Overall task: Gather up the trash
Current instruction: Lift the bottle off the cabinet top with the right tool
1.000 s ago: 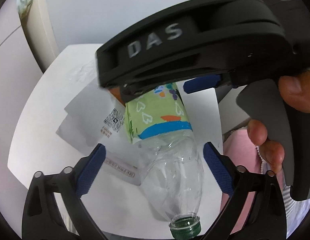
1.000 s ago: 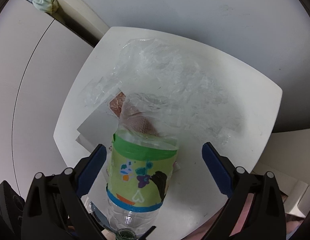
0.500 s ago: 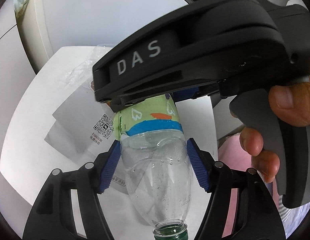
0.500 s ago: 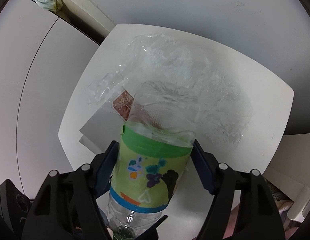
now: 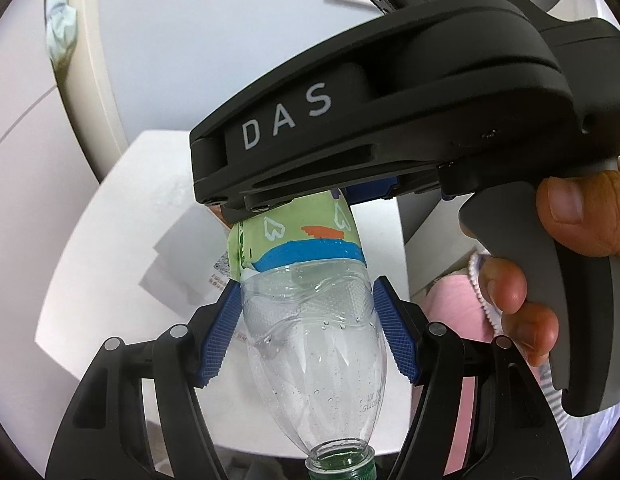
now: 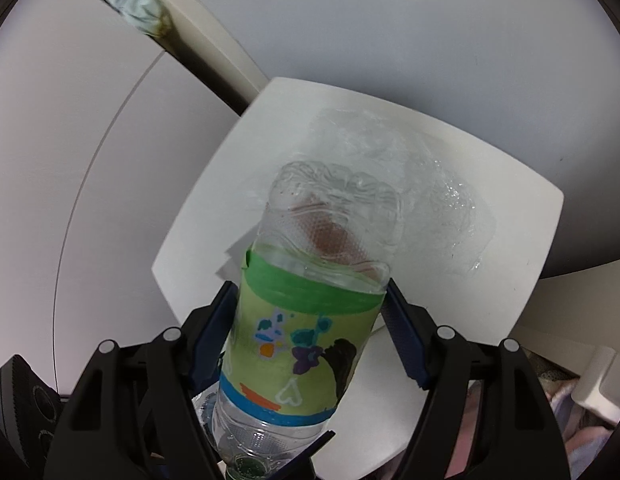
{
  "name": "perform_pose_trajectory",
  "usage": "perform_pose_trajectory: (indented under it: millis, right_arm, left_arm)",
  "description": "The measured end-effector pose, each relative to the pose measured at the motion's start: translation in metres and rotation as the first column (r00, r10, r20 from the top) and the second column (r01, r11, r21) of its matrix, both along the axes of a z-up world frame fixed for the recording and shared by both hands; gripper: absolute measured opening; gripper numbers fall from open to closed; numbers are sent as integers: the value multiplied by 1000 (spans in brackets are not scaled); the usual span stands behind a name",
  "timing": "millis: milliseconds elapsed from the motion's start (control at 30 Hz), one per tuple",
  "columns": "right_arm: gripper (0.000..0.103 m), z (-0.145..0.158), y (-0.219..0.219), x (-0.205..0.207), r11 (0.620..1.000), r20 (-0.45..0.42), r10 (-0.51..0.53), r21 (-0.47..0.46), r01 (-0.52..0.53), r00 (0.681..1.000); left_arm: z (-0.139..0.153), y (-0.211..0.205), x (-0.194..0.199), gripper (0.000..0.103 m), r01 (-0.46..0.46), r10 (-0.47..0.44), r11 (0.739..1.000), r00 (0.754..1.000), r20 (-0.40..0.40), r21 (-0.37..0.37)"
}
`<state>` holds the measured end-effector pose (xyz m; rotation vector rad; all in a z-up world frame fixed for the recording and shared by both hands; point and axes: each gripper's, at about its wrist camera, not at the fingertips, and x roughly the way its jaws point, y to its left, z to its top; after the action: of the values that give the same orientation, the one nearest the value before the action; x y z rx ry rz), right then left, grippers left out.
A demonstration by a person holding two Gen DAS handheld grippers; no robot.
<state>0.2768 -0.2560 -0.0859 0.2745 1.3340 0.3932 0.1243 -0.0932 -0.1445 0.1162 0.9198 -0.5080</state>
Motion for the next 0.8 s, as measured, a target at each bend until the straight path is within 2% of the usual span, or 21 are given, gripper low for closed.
perform_pose_trajectory:
  millis: [367, 667, 800]
  right_arm:
    - [69, 40, 23, -39, 999, 61, 54, 3, -54, 997]
    - [69, 62, 63, -70, 992, 106, 122, 8, -124, 987]
    - [69, 69, 94, -84, 986, 119, 163, 6, -164, 979]
  left_arm:
    - [28, 26, -49, 64, -36, 36, 999, 997, 63, 0]
    - [43, 71, -85, 64, -104, 104, 995, 990, 97, -6]
    - [48, 94, -103, 64, -146, 146, 989, 983, 110, -9]
